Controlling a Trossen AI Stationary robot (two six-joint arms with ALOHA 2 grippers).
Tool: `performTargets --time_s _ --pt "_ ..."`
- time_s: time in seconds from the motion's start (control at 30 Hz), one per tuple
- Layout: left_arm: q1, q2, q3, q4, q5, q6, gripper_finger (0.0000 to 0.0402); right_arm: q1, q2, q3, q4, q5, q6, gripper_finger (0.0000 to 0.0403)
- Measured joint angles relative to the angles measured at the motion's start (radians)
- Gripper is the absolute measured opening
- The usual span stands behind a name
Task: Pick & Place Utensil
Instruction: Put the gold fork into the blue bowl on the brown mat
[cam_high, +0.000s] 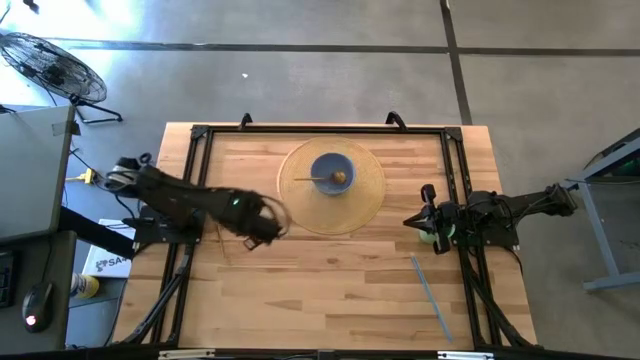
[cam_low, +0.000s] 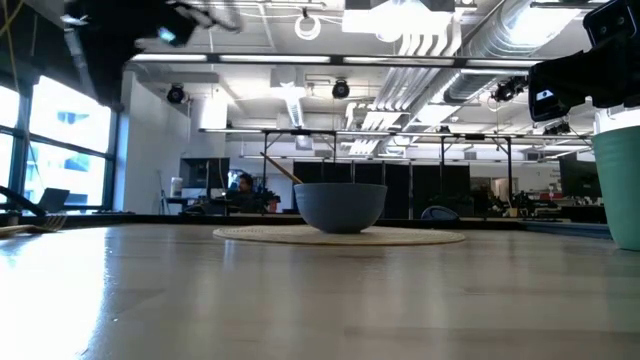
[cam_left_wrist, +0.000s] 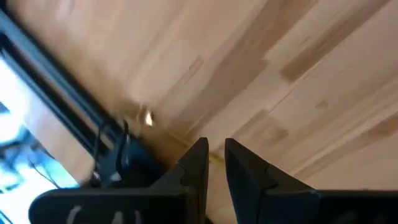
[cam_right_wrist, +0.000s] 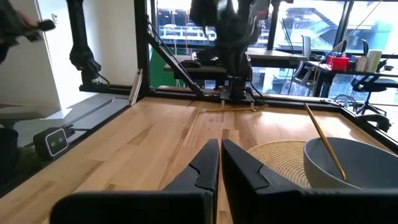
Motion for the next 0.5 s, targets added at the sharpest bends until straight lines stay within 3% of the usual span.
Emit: performTargets --time_s 0.17,0.5 --pt "-0.041 -0.086 -0.232 0.044 0.003 -0.231 0.0049 0.000 0.000 0.000 0.000 0.000 0.000 0.0012" --pt "-0.005 -0.116 -0.495 0.354 0.105 -0.304 0.0049 0.000 0.000 0.000 0.000 0.000 0.000 0.0012"
